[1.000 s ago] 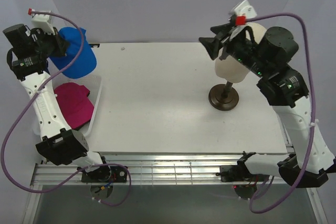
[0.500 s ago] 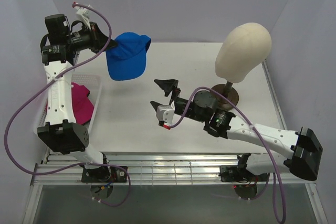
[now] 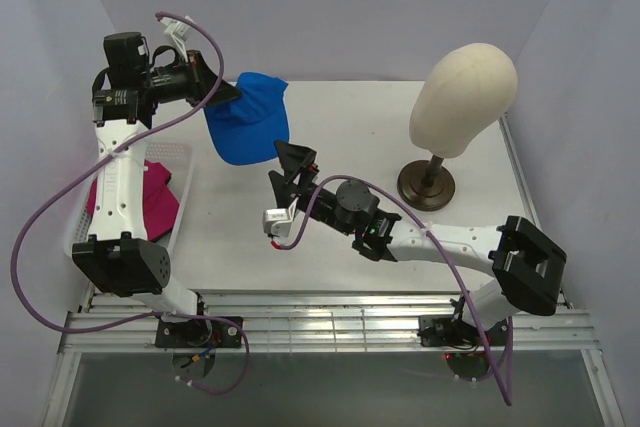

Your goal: Stack the hats

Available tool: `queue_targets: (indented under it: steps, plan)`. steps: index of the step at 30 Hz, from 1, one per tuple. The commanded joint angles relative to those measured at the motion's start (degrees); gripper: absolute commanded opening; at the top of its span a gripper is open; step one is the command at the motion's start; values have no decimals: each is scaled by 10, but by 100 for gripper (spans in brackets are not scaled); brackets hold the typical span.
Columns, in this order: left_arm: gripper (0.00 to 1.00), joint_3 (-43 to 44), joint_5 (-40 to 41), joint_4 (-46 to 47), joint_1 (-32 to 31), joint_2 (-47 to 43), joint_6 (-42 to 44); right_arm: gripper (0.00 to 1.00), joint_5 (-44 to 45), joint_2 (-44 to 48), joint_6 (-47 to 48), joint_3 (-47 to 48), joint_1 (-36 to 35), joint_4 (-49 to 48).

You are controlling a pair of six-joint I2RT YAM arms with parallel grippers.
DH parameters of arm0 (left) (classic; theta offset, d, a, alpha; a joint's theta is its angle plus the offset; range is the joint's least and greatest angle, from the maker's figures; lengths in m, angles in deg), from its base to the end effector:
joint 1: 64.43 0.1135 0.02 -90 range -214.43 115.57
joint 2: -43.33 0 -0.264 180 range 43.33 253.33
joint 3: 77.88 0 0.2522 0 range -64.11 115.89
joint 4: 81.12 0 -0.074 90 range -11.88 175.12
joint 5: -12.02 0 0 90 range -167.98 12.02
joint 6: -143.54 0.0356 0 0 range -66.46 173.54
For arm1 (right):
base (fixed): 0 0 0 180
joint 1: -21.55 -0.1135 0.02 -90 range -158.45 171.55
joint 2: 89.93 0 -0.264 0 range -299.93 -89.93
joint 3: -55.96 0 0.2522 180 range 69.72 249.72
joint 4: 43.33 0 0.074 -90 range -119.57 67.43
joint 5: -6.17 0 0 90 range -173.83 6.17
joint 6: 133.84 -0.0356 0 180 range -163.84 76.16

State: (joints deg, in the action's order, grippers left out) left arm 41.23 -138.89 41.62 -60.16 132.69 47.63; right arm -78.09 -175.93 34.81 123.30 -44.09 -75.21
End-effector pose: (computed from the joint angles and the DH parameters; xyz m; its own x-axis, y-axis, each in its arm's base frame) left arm 0.3184 -0.0074 0.4605 -0.5340 -0.0901 -0.8407 0.6854 0.5361 -0.4928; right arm 0.1464 0.3147 0.3212 0.8679 -0.4483 -0.2140 -0.0780 0.3025 -0.9500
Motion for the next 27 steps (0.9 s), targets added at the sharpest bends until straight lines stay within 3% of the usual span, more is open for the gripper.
queue_targets:
  steps: [1,11,22,24,26,27]
  plan:
    - [0,13,-11,6,0,-29,-2,98,10,6,35,13,-5,-68]
    - [0,7,-33,14,-1,-33,-16,98,61,-88,51,73,-2,-110]
    - [0,-7,-46,15,-1,-38,-18,88,94,-149,45,124,17,-146]
    - [0,-14,-44,14,-1,-40,-16,82,105,-158,45,132,20,-160]
    - [0,-18,-37,14,0,-44,-8,63,117,-158,39,140,21,-161]
    - [0,-23,-30,11,-1,-44,-3,40,120,-150,33,140,21,-154]
